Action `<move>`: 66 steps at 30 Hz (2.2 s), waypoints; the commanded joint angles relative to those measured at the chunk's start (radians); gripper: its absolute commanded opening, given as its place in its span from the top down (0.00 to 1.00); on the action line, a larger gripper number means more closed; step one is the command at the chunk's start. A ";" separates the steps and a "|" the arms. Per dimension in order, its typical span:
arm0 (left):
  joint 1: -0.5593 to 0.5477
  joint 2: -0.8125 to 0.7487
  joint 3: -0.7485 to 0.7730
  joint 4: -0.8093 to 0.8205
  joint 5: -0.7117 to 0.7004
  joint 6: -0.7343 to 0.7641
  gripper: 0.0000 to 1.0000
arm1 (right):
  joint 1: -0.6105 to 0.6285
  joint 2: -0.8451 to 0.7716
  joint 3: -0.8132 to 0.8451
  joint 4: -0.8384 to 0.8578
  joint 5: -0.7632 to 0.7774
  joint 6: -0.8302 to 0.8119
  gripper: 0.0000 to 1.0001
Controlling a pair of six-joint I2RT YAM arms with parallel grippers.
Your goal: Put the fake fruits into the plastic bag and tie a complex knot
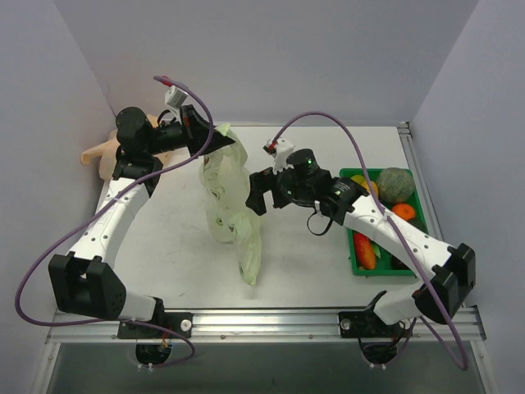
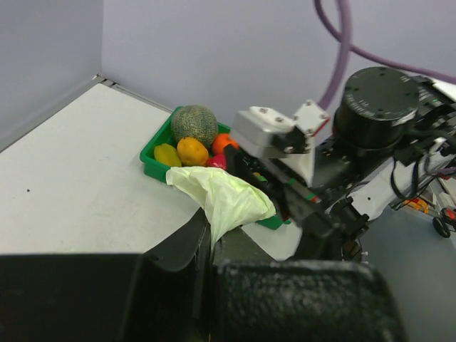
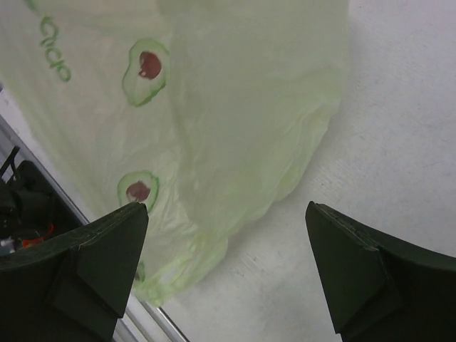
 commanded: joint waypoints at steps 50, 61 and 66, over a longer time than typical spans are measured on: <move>-0.120 -0.545 -0.619 -0.418 -0.382 0.204 0.03 | -0.155 0.136 -0.048 0.313 -0.154 0.858 1.00; -0.242 -0.339 -0.542 -0.262 -0.674 0.278 0.15 | -0.157 0.136 -0.075 0.349 -0.226 0.864 1.00; -0.210 -0.357 -0.421 -0.425 -0.665 0.287 1.00 | -0.255 0.145 -0.084 0.294 -0.328 0.665 1.00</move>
